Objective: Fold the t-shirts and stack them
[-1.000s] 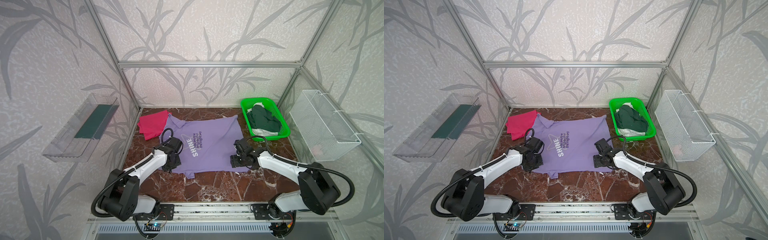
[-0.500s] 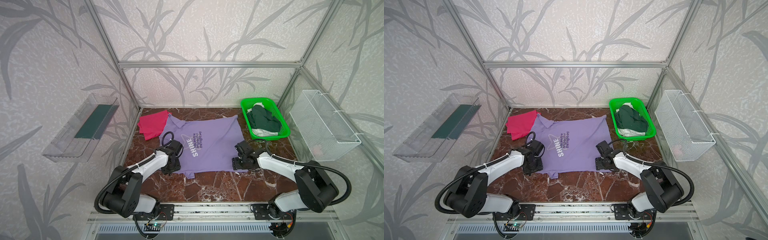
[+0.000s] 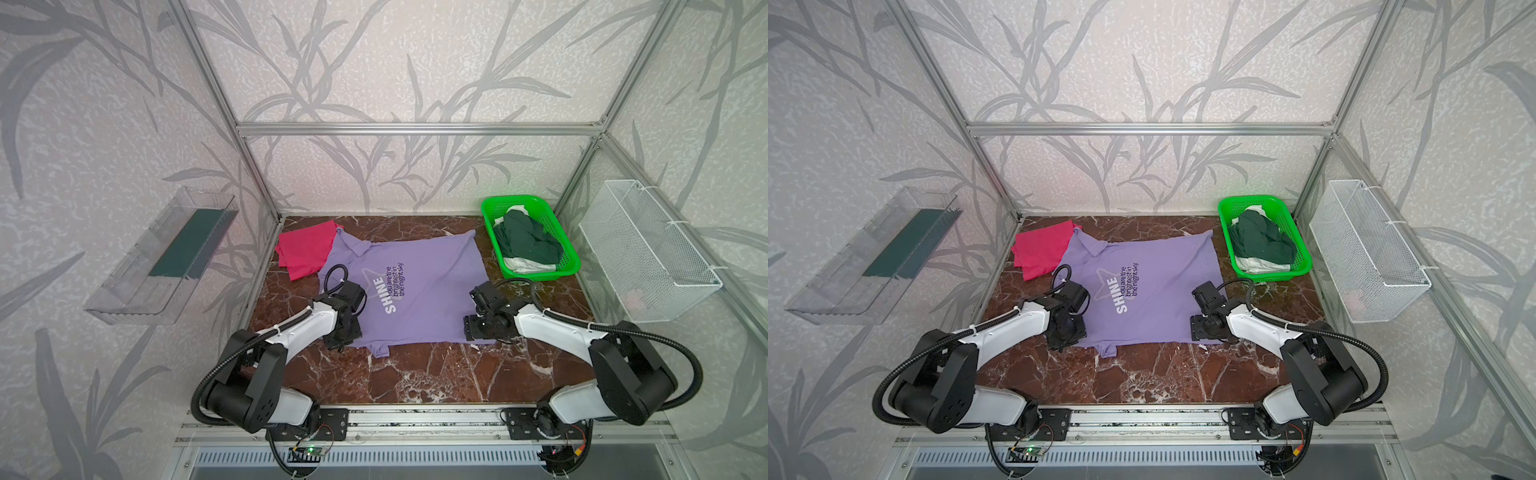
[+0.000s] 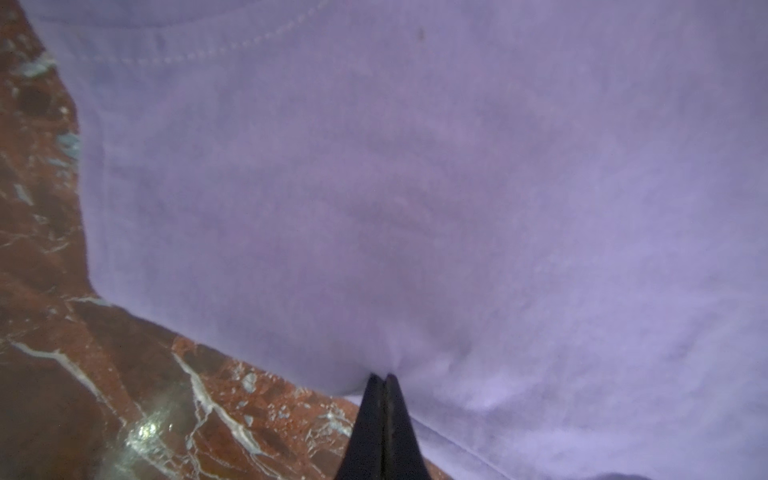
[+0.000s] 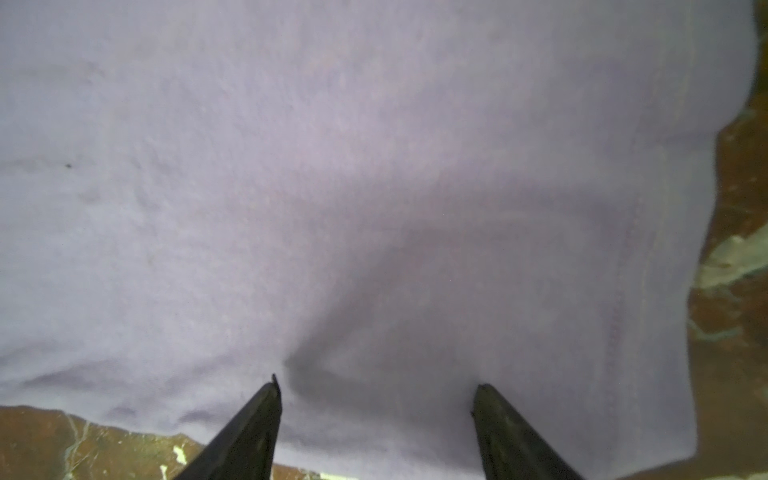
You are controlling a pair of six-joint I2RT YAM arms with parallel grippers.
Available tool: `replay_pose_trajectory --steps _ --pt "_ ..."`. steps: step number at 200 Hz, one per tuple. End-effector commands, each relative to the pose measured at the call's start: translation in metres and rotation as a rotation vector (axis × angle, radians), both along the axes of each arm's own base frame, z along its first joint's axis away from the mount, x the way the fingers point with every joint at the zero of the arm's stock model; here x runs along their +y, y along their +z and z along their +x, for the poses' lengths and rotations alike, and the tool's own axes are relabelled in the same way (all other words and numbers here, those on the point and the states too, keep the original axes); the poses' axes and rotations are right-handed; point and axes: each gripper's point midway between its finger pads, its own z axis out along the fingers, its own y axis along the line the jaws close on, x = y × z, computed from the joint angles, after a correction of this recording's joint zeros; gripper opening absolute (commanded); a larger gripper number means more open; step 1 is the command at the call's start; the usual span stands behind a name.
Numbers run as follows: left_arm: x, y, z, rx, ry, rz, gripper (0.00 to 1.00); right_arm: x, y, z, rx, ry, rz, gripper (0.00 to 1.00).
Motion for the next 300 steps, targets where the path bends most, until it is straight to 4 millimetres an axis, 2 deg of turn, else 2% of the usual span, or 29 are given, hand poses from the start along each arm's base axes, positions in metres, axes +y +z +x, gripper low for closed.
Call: replay_pose_trajectory --steps 1,20,33,48,70,87,97,127,148,166,203,222,236,250,282,300 --pt "0.005 0.003 -0.010 0.003 0.011 0.011 0.04 -0.001 -0.003 -0.005 0.021 -0.009 0.008 0.74" --pt "0.015 0.004 -0.014 -0.016 0.057 0.047 0.29 -0.002 -0.003 -0.006 0.022 -0.009 0.005 0.74" --pt "0.017 0.001 -0.016 0.003 0.048 0.065 0.40 -0.001 -0.002 -0.006 0.023 -0.007 0.005 0.74" --pt "0.013 -0.005 -0.015 0.022 0.035 0.051 0.45 0.000 -0.001 -0.005 0.022 -0.006 0.008 0.74" --pt "0.008 -0.009 -0.009 0.018 0.042 0.035 0.46 0.000 -0.002 -0.005 0.026 -0.007 0.009 0.74" --pt "0.008 -0.013 -0.008 0.025 0.045 0.040 0.43 0.001 -0.001 -0.005 0.025 -0.009 0.015 0.74" --pt "0.009 -0.017 -0.009 0.031 0.045 0.047 0.38 0.000 0.000 -0.005 0.023 -0.010 0.015 0.74" --pt "0.008 -0.029 -0.011 0.053 0.054 0.042 0.17 0.000 0.003 -0.004 0.019 -0.005 0.011 0.74" --pt "0.008 -0.029 -0.012 0.048 0.060 0.035 0.01 0.000 0.004 -0.004 0.017 -0.004 0.008 0.74" --pt "0.010 -0.013 -0.010 0.040 0.037 0.055 0.00 0.000 0.004 -0.005 0.017 -0.006 0.011 0.74" --pt "0.012 0.035 -0.004 0.108 -0.081 0.127 0.00 0.000 0.006 -0.006 0.019 -0.016 0.020 0.74" --pt "-0.002 0.046 0.015 0.167 -0.163 0.111 0.00 -0.001 0.007 -0.006 0.019 -0.023 0.022 0.74" --pt "-0.015 0.048 0.039 0.179 -0.216 0.110 0.00 -0.001 0.007 -0.007 0.016 -0.025 0.021 0.74" --pt "-0.034 0.052 0.072 0.164 -0.259 0.097 0.00 -0.003 0.008 -0.007 0.016 -0.029 0.018 0.74" --pt "-0.084 0.036 0.132 0.145 -0.344 0.008 0.00 -0.005 0.013 -0.007 0.008 -0.039 0.024 0.74" --pt "-0.109 0.032 0.155 0.112 -0.386 -0.012 0.00 -0.004 0.015 -0.006 0.009 -0.039 0.028 0.74"
